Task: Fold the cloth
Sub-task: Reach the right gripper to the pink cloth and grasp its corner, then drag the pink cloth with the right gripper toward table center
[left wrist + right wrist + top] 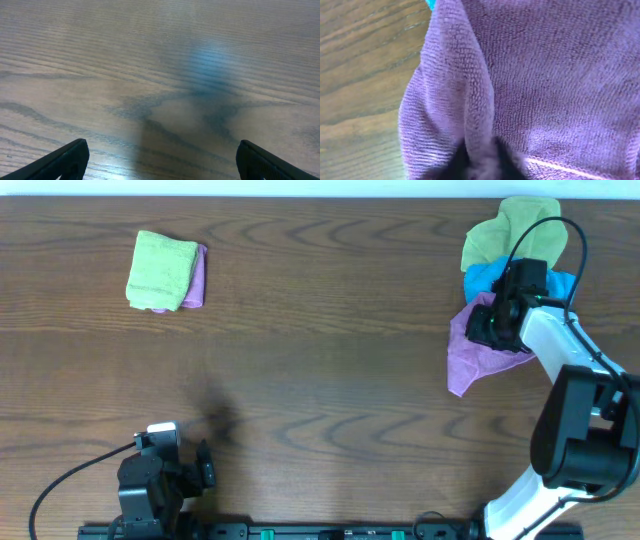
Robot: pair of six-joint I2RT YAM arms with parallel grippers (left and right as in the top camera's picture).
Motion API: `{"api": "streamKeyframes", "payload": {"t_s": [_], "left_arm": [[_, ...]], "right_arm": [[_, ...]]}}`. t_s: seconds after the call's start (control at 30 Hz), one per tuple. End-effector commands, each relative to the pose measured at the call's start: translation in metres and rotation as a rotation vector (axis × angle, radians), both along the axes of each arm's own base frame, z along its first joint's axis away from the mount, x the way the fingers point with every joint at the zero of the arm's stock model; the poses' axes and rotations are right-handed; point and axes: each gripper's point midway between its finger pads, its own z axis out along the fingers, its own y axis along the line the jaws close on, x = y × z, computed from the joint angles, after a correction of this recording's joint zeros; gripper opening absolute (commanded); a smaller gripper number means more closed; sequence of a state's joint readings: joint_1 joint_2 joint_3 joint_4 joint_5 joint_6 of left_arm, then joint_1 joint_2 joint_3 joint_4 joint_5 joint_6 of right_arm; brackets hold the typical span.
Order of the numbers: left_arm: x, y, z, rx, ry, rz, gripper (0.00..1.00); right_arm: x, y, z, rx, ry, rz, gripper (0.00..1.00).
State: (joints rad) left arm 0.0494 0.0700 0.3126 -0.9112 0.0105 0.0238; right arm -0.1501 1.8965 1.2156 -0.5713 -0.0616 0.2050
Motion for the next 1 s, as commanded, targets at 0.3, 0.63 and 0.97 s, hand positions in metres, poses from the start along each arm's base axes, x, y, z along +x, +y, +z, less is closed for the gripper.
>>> {"api": "streamKeyframes", "payload": {"t_s": [0.3,0.63,0.97], "left_arm": [[-0.002,0.003,-0.005,0.018,0.018,0.005,0.95],[-0.002,0.003,-0.005,0.018,0.018,0.005,0.95],[-0.002,0.003,-0.005,0.018,0.018,0.005,0.95]], "right_arm": [[0.004,0.076,0.107,0.111,-0.25,0.279,0.01],[-0.03,0.215,0.12,0.217,-0.256,0.62,0.01],[-0.115,0.377,0.075,0.489,-0.129,1.071,0.54]]}}
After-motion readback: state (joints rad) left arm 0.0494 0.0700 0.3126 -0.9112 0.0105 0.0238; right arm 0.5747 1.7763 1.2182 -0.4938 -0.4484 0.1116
